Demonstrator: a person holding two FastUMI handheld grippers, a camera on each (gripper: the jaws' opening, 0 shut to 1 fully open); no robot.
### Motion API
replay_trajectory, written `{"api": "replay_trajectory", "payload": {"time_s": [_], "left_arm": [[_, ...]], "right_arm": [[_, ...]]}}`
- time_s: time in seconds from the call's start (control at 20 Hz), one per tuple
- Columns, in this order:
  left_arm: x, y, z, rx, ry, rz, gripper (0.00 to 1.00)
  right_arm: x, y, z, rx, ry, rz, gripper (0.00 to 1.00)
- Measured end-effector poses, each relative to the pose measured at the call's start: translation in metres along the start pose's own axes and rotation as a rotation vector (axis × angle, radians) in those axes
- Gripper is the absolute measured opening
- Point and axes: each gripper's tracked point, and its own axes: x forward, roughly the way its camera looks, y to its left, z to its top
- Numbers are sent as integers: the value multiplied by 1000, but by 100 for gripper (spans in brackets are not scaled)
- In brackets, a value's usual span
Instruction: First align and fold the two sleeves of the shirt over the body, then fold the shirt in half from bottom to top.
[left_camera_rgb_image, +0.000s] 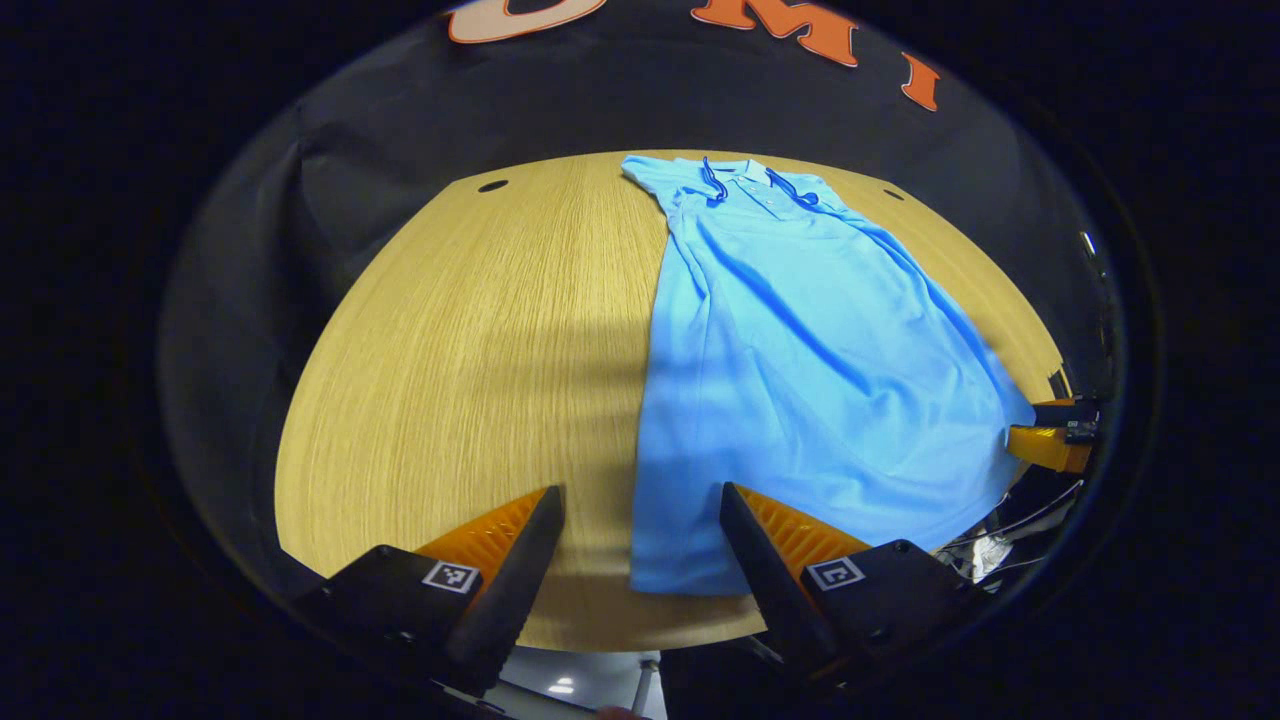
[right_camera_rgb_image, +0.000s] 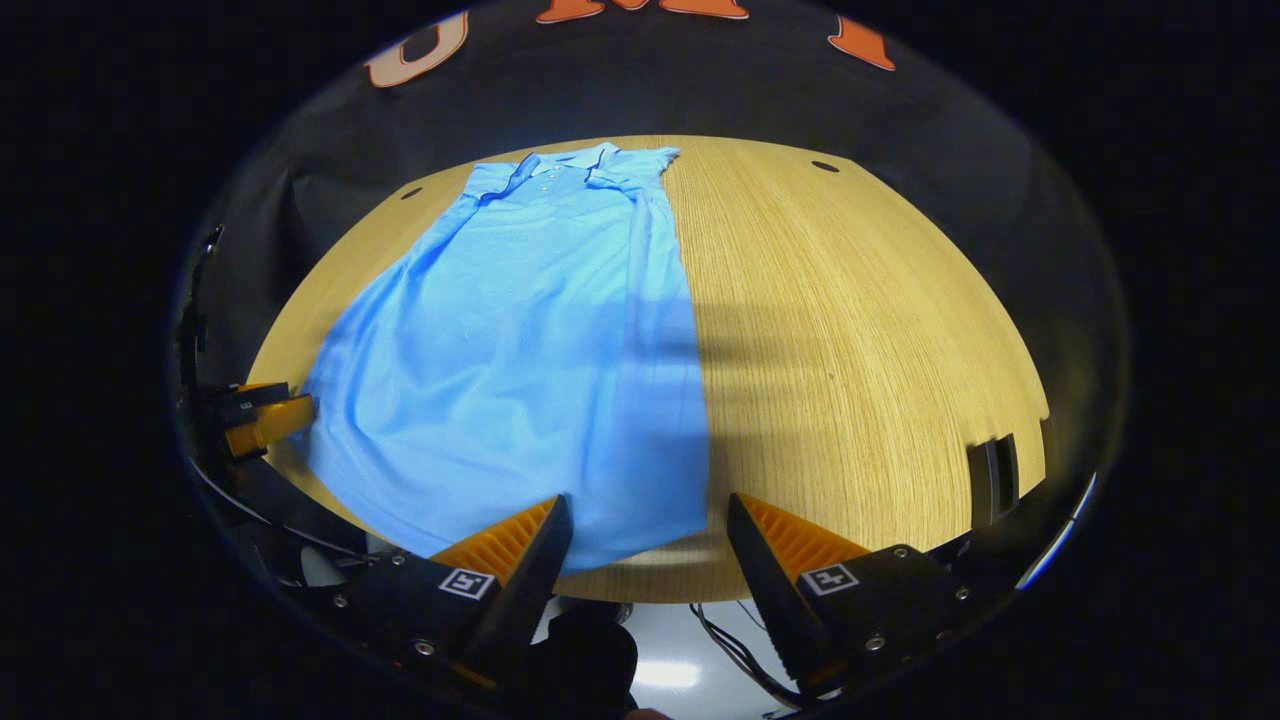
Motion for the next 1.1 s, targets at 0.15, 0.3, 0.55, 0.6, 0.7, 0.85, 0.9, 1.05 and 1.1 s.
{"api": "replay_trajectory", "payload": {"time_s": [0.15,0.3,0.55,0.6,0.7,0.85,0.9,1.05,1.1], "left_arm": [[-7,-5,1,26,-19,-12,99],[-3,-22,4,37,-2,-29,48],[-3,-37,0,-4,21,-2,10],[-7,-41,-3,-10,25,-24,10],[-19,-44,-8,-10,31,-44,6],[-27,-43,6,-20,-4,-38,5],[-29,-44,15,-27,-16,-40,4],[-42,-48,40,-50,-70,-49,5],[-46,-49,53,-60,-88,-59,4]], "right_arm": [[2,-1,0,9,14,-28,90],[6,-1,7,31,23,-34,55],[11,1,14,210,68,5,8],[11,3,15,265,72,27,4],[6,10,23,317,49,84,1],[-7,4,39,308,-16,95,1],[-11,5,45,315,-30,109,1],[-22,8,64,357,-70,160,1],[-25,9,71,369,-84,174,1]]}}
